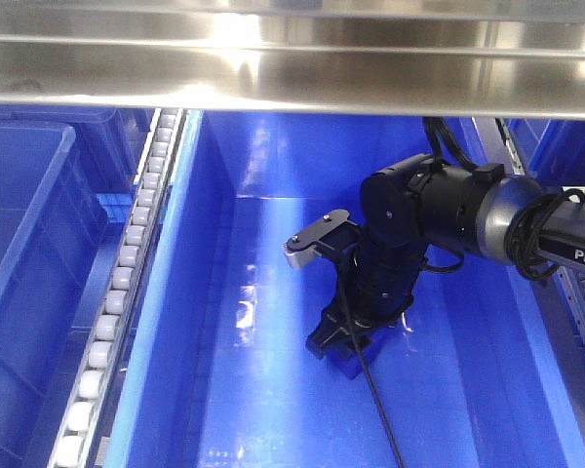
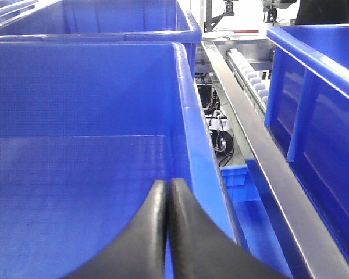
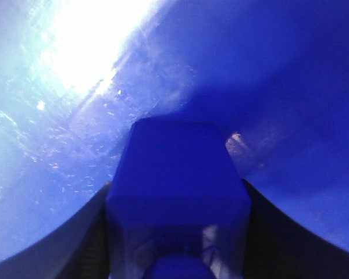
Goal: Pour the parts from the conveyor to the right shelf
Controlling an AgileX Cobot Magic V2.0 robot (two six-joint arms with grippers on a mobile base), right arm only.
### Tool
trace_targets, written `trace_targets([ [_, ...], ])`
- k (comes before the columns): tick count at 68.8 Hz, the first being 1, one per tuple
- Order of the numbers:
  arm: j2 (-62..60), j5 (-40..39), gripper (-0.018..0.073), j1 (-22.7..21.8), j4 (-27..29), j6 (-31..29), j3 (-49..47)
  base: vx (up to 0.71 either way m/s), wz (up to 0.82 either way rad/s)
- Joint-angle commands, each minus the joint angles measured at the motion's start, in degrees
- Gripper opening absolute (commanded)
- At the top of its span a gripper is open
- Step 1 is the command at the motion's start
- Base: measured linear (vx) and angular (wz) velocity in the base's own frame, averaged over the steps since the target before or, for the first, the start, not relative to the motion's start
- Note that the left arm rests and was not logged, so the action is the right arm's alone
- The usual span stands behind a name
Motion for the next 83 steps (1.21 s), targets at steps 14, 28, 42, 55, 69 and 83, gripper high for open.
trace_targets([
  [14,-3.9,-3.4,0.0708,0.0,0.0,0.9,-1.1,0.00,0.00],
  [28,-10.0,-8.6,0.0712,0.0,0.0,2.3,0.5,0.00,0.00],
  [42,-21.5,-24.0,0.0561,-0.1,-0.8,7.4,12.0,0.00,0.00],
  [55,-33.4,-33.0,0.0155,-0.1,-2.1,8.3,20.3,0.00,0.00],
  [69,-45.6,-41.8,-0.0011,-0.1,-3.5,8.2,27.6,0.00,0.00],
  [83,-58.1,-44.2,-0.0010,-0.1,-5.4,8.2,36.1,0.00,0.00],
])
